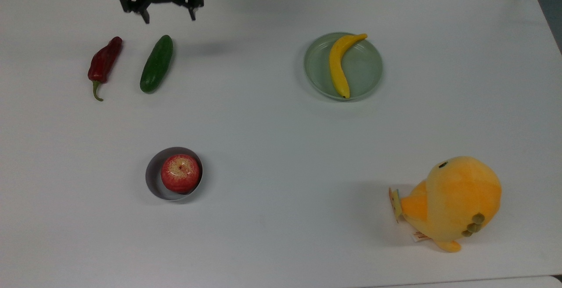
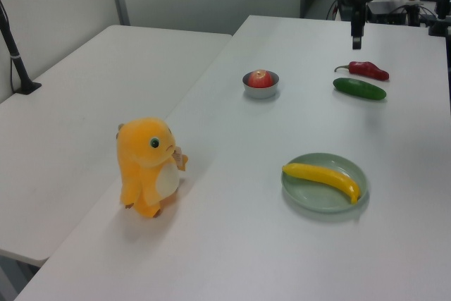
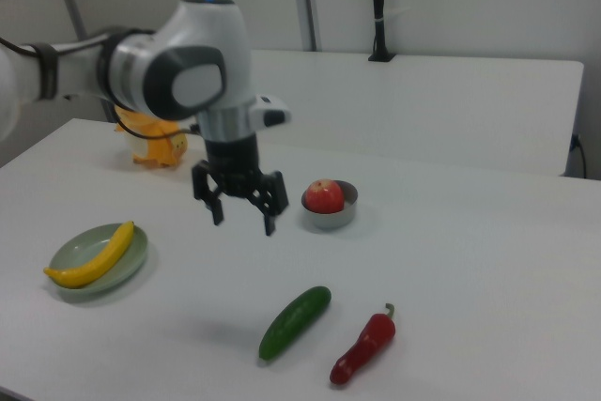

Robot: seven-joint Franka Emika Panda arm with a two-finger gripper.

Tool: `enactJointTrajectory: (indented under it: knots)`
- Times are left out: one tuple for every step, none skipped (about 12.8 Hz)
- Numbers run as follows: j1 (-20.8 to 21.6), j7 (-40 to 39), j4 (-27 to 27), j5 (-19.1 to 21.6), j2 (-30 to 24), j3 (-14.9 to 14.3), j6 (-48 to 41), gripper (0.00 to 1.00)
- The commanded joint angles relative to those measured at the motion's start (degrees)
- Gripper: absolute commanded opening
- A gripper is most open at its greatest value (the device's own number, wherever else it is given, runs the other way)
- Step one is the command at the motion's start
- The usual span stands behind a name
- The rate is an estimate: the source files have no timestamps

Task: Put the cucumber on the left side of the bowl
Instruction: 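Move the open gripper over the green cucumber and lower it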

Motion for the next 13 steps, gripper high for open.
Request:
enactJointTrajectory:
  knots:
    - [-2.88, -0.51, -2.48, -0.59, 2.4, -0.2, 4.94, 1.0]
    - [-2.97, -0.51, -3.36, -0.59, 3.28, -0.2, 6.26, 1.0]
    - [-3.58, -0.51, -4.76, -0.59, 4.07, -0.28, 8.88, 1.0]
    - [-3.85, -0.51, -5.73, -0.59, 4.42, -0.28, 10.65, 1.0]
    - [-4.03, -0.51, -6.52, -0.59, 5.21, -0.46, 12.41, 1.0]
    - [-4.73, -0.51, -7.31, -0.59, 6.17, -0.46, 14.16, 1.0]
    - [-4.82, -0.51, -7.67, -0.68, 7.05, -0.46, 14.62, 1.0]
    - [-5.17, -0.51, -7.67, -0.68, 8.46, -0.46, 14.88, 1.0]
    - [-5.96, -0.51, -7.59, -0.86, 9.43, -0.46, 15.58, 1.0]
    - [-6.49, -0.51, -8.02, -0.86, 9.87, -0.46, 17.94, 1.0]
    - [-6.49, -0.51, -8.46, -0.86, 10.57, -0.46, 19.44, 1.0]
    - [-6.49, -0.51, -8.46, -0.95, 11.19, -0.46, 20.06, 1.0]
    - [-6.49, -0.77, -8.55, -1.03, 11.37, -0.46, 20.16, 0.95]
